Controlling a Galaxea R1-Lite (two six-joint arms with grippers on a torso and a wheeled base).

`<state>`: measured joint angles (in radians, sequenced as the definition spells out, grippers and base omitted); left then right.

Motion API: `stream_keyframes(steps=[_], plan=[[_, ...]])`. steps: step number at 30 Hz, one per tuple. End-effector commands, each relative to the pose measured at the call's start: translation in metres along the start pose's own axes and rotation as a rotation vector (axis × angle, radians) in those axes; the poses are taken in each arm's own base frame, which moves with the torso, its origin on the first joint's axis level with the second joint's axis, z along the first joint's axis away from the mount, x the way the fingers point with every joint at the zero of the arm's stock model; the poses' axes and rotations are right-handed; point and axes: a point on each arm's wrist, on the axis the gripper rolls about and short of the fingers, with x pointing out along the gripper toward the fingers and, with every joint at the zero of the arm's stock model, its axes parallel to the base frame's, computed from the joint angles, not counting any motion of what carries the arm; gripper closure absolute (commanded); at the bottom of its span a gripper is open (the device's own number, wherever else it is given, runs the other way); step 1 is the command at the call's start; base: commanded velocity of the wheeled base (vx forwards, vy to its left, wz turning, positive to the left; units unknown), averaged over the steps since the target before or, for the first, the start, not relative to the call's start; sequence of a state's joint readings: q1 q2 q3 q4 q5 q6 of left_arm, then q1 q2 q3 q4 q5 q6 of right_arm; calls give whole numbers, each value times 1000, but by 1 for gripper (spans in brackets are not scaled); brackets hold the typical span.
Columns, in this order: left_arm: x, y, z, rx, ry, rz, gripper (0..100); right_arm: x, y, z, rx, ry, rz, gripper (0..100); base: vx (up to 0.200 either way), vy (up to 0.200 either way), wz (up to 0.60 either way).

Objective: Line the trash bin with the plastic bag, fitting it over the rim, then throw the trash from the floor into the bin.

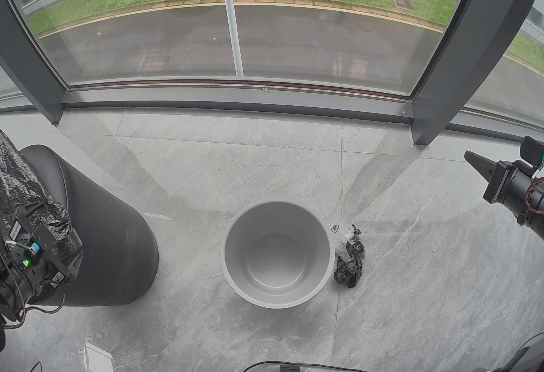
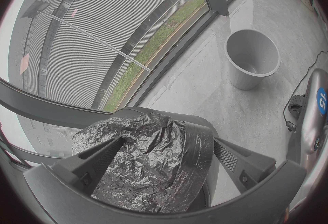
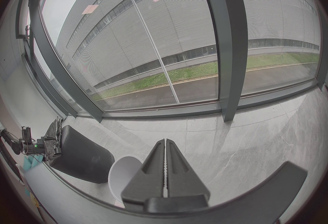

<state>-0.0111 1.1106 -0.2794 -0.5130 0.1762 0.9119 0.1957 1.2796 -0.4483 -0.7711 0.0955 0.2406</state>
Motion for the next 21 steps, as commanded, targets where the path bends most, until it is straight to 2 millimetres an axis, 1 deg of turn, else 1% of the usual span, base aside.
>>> stream_keyframes(steps=[1, 10, 21], plan=[[2, 1, 1, 1, 5, -3, 0, 1, 0, -1, 0, 3, 0, 100, 0, 0, 0], [2, 6, 3, -15, -32, 64, 0, 1, 0, 0, 0, 2, 1, 100, 0, 0, 0], [2, 4, -1, -14, -18, 62, 0, 0, 0, 0, 0, 0, 2, 100, 0, 0, 0]])
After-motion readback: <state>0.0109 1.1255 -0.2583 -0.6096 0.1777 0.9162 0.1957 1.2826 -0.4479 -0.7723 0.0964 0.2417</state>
